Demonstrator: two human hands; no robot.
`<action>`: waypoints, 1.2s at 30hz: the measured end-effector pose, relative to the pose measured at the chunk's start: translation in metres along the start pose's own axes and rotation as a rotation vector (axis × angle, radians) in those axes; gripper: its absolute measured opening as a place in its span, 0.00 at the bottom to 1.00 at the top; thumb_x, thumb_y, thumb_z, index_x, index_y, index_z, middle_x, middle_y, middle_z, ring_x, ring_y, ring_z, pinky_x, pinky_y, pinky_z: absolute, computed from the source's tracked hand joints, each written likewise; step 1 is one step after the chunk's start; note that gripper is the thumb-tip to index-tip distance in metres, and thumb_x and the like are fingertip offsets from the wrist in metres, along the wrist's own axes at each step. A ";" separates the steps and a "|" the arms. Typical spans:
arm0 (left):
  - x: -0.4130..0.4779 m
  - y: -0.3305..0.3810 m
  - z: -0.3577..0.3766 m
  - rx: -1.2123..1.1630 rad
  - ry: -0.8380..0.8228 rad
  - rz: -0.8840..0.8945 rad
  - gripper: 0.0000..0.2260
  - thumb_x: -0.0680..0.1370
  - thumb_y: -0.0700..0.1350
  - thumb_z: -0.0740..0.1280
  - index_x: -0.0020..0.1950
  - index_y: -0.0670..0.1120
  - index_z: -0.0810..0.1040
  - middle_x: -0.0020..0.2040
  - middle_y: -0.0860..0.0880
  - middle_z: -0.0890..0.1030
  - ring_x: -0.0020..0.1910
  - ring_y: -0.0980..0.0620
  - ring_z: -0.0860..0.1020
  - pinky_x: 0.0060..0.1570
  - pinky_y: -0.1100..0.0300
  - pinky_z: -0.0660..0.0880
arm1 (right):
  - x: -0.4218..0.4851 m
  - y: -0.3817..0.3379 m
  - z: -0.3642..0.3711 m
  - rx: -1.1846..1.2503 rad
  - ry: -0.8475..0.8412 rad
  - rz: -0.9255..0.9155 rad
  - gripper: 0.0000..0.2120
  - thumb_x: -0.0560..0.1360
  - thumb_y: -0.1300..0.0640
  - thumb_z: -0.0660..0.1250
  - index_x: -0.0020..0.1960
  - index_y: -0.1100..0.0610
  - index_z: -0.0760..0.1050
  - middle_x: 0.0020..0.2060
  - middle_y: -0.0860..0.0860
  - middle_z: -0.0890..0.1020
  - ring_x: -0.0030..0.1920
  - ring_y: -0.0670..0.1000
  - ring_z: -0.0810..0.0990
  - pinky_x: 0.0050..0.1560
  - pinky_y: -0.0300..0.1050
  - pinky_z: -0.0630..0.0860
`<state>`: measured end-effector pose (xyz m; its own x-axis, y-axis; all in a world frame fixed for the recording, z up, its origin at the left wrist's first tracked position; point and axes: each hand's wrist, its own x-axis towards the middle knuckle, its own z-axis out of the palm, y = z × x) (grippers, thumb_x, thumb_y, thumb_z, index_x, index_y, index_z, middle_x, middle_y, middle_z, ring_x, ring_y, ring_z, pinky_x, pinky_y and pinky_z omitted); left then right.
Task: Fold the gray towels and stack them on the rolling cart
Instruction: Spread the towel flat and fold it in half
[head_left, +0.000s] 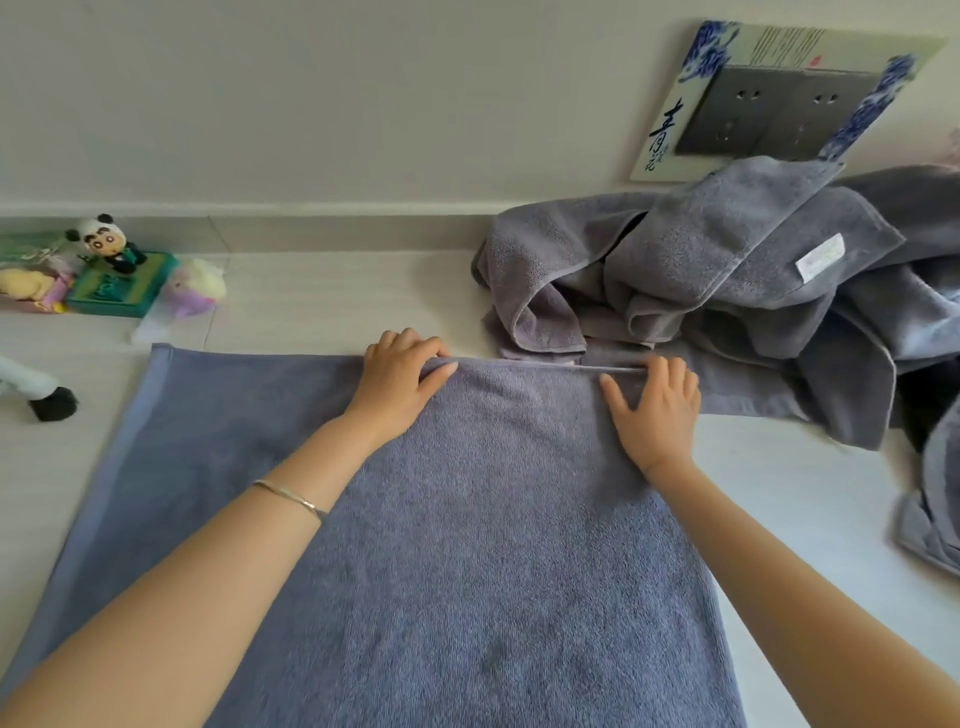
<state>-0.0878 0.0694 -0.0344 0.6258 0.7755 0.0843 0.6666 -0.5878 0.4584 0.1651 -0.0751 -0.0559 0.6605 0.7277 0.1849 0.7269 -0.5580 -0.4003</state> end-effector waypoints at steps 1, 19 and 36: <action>-0.004 0.001 -0.004 -0.058 0.030 0.034 0.18 0.78 0.58 0.56 0.50 0.46 0.76 0.46 0.49 0.77 0.49 0.46 0.72 0.49 0.55 0.63 | -0.004 0.002 -0.002 0.064 -0.007 0.081 0.21 0.74 0.47 0.67 0.58 0.62 0.72 0.55 0.60 0.74 0.58 0.62 0.69 0.61 0.53 0.62; -0.040 0.057 -0.010 0.144 0.049 -0.084 0.22 0.81 0.53 0.54 0.76 0.50 0.60 0.76 0.46 0.60 0.76 0.40 0.55 0.72 0.40 0.47 | -0.029 -0.072 -0.027 0.000 0.102 -0.312 0.21 0.73 0.57 0.63 0.67 0.56 0.70 0.69 0.57 0.69 0.68 0.59 0.65 0.69 0.57 0.61; -0.145 0.037 0.034 0.223 -0.105 -0.148 0.27 0.79 0.60 0.39 0.76 0.54 0.56 0.77 0.50 0.55 0.77 0.46 0.52 0.73 0.42 0.41 | -0.162 0.069 -0.078 -0.124 -0.300 -0.040 0.30 0.76 0.36 0.41 0.76 0.44 0.55 0.75 0.47 0.58 0.75 0.51 0.55 0.75 0.50 0.51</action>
<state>-0.1400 -0.0725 -0.0594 0.5454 0.8355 -0.0666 0.8194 -0.5147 0.2524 0.1234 -0.2627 -0.0434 0.5594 0.8249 -0.0815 0.7808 -0.5574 -0.2821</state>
